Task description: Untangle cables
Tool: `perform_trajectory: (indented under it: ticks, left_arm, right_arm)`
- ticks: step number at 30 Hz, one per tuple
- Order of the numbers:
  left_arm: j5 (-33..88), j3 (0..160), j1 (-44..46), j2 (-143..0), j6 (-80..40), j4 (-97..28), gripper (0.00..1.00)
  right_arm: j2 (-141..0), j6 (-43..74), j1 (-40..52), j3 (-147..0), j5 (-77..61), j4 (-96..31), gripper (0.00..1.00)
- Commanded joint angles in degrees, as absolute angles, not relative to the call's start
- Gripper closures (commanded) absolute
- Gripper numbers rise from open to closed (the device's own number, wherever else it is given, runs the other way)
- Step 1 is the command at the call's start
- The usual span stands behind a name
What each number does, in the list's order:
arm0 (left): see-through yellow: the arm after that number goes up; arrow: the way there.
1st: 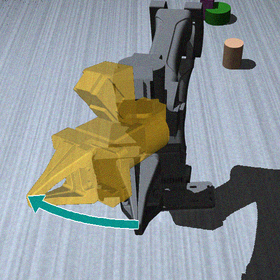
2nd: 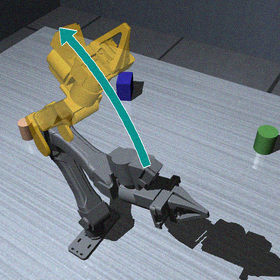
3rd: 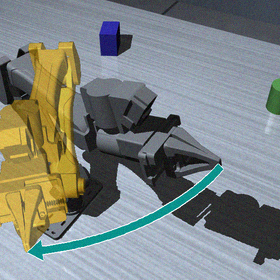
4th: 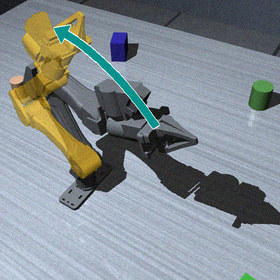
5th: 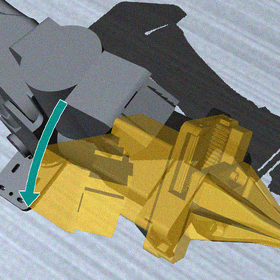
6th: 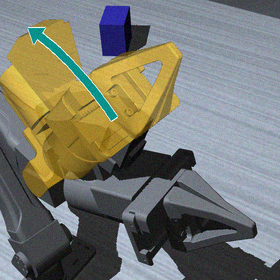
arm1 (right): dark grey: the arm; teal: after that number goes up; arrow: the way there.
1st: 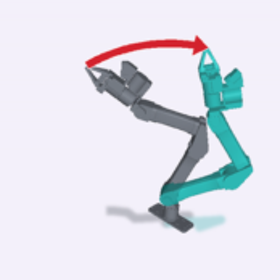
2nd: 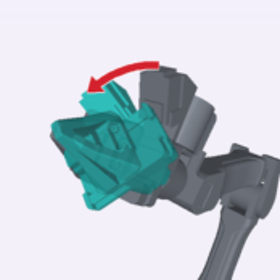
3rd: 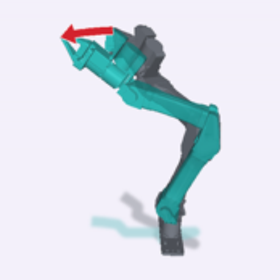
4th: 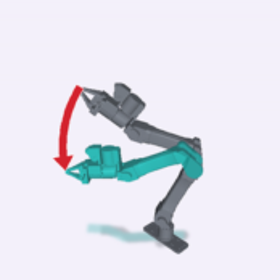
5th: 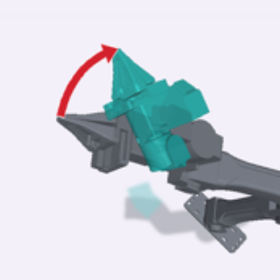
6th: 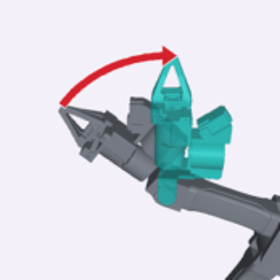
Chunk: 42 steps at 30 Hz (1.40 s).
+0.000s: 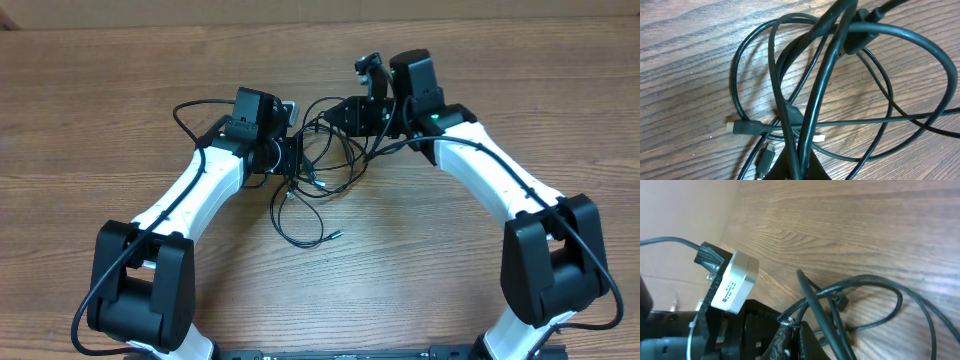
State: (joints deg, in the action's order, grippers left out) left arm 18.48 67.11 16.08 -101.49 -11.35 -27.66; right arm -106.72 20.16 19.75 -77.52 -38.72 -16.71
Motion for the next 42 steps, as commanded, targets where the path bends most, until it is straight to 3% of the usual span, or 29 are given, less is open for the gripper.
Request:
perform_trajectory:
  ticks: [1, 6, 11, 22, 37, 42]
  left_arm:
    - [19.1, 67.7, 15.8, -101.9, -9.8, -27.7, 0.96]
    - [19.0, 67.7, 15.8, -101.9, -9.8, -27.7, 0.96]
    - [19.0, 67.7, 15.8, -101.9, -9.8, -27.7, 0.96]
    - [19.1, 67.7, 15.8, -101.9, -9.8, -27.6, 0.96]
    - [19.2, 67.7, 15.8, -101.9, -9.8, -27.6, 0.96]
    - [19.2, 67.7, 15.8, -101.9, -9.8, -27.6, 0.96]
  right_arm:
    - [-105.8, 22.5, 18.7, -78.4, -42.3, -18.5, 0.96]
    - [-105.8, 18.2, 18.3, -78.4, -47.0, -24.5, 0.96]
    - [-105.8, 25.3, 18.0, -78.4, -29.2, -25.1, 0.96]
    - [-106.3, 25.7, 24.6, -74.1, -4.1, -23.0, 0.96]
    - [-106.5, 25.5, 26.9, -64.4, 18.5, -7.0, 0.96]
    - [-104.2, 22.3, 26.9, -65.9, 17.4, -5.6, 0.96]
